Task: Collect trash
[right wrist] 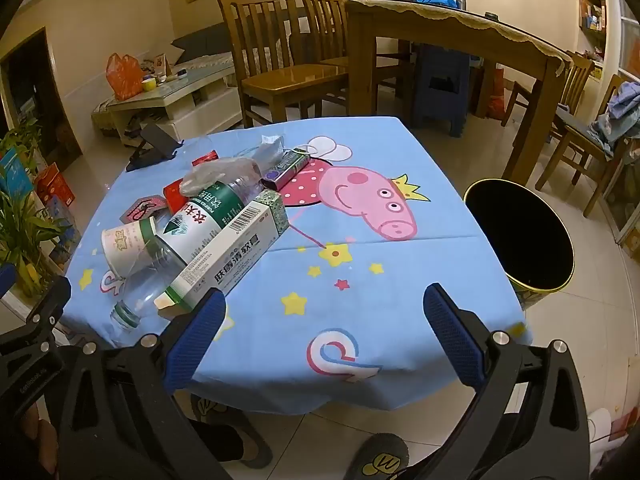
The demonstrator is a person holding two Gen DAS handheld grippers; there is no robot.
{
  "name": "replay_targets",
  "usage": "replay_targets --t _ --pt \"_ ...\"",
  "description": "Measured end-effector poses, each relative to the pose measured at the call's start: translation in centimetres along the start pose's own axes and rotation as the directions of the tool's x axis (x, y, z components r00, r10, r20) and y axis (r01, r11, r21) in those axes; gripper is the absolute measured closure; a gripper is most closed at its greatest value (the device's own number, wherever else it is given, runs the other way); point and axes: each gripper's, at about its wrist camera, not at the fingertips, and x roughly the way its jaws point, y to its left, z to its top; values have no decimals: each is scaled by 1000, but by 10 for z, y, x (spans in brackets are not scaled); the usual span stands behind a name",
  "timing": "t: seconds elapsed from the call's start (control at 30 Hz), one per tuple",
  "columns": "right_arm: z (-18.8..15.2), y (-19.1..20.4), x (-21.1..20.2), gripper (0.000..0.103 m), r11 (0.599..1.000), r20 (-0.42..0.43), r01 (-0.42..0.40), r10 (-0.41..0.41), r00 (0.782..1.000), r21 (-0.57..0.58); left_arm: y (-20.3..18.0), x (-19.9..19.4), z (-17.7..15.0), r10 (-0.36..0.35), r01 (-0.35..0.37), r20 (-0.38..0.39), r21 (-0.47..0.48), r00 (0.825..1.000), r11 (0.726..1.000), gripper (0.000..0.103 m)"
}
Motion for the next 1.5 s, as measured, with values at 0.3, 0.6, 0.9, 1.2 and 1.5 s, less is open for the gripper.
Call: replay_targets --t 0.3,0.6,0.9,1.2,1.5 --pt "-1 6 3 5 1000 -3 4 -4 1000 -9 0 -1 -3 -16 16 -10 5 1000 1000 6" --pt "-1 6 1 5 1000 -6 4 -4 1000 -23 0 2 -2 -38 38 -33 -1 999 999 6" --pt "-1 10 2 5 1000 -7 6 -7 1000 -28 2 3 -3 -41 40 -37 -10 998 999 6" --pt "-1 11 2 5 1000 -8 8 -9 1000 -30 5 4 -2 -49 48 -39 -20 998 999 6" --pt "-1 13 4 5 1000 -10 9 -9 1000 -30 9 10 0 -91 90 -56 -22 994 996 6"
